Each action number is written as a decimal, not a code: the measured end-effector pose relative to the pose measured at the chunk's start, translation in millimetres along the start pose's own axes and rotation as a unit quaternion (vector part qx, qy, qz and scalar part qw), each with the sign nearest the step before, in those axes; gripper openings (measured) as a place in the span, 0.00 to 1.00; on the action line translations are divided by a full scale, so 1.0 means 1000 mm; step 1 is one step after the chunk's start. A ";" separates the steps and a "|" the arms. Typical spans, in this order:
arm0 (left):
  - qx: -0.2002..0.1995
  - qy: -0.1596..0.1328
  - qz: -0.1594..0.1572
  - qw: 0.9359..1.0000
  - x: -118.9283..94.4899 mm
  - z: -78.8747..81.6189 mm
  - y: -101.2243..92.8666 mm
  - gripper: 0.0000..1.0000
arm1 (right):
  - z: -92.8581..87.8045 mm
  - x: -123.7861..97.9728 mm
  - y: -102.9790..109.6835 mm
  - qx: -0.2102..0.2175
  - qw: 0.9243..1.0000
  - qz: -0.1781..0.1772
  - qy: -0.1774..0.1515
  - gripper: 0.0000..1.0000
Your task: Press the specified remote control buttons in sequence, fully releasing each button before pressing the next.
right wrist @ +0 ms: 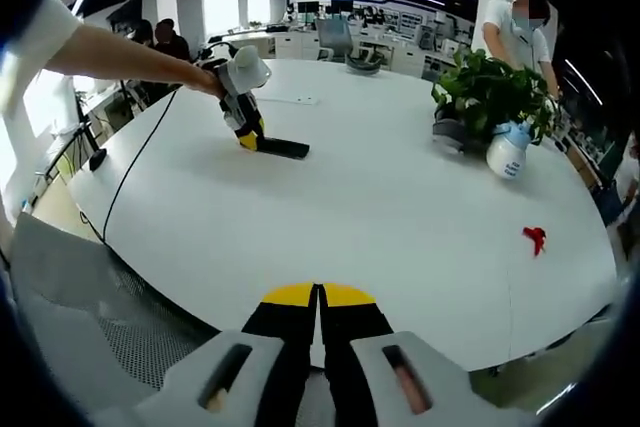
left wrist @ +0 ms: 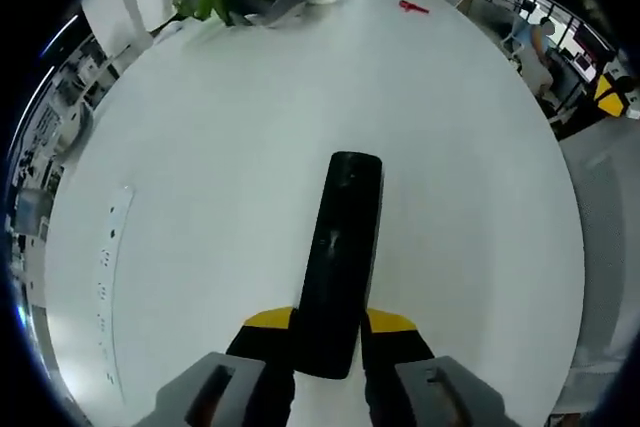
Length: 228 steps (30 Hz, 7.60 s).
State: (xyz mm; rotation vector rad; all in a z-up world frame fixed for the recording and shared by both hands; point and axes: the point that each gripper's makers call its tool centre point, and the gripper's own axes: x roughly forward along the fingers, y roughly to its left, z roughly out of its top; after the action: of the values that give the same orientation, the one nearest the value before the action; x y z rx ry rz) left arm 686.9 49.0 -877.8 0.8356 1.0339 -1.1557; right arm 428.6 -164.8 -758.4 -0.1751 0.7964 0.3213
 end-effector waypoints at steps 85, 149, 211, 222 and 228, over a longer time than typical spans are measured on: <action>0.014 0.111 0.013 0.994 -0.002 -0.017 -0.084 0.23 | 0.014 -0.006 0.012 -0.022 0.999 0.026 -0.041 0.00; 0.003 0.093 0.016 0.996 -0.009 -0.034 -0.165 0.23 | 0.017 -0.010 0.020 -0.053 0.997 0.034 -0.053 0.00; -0.004 0.017 0.032 0.999 -0.017 -0.045 -0.257 0.23 | 0.177 0.018 0.060 -0.010 0.971 0.177 -0.159 0.00; -0.024 -0.027 0.027 0.999 -0.017 -0.045 -0.264 0.24 | 0.117 0.071 0.104 0.046 0.965 0.256 -0.036 0.00; -0.043 -0.060 0.026 0.997 -0.016 -0.045 -0.265 0.24 | 0.063 0.100 0.099 -0.022 0.976 0.213 0.036 0.00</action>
State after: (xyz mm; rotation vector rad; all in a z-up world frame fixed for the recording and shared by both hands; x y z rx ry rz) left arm 417.6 37.3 -879.2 0.7122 0.9503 -1.0962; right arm 502.0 -33.3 -791.0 -0.0559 0.8965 0.7418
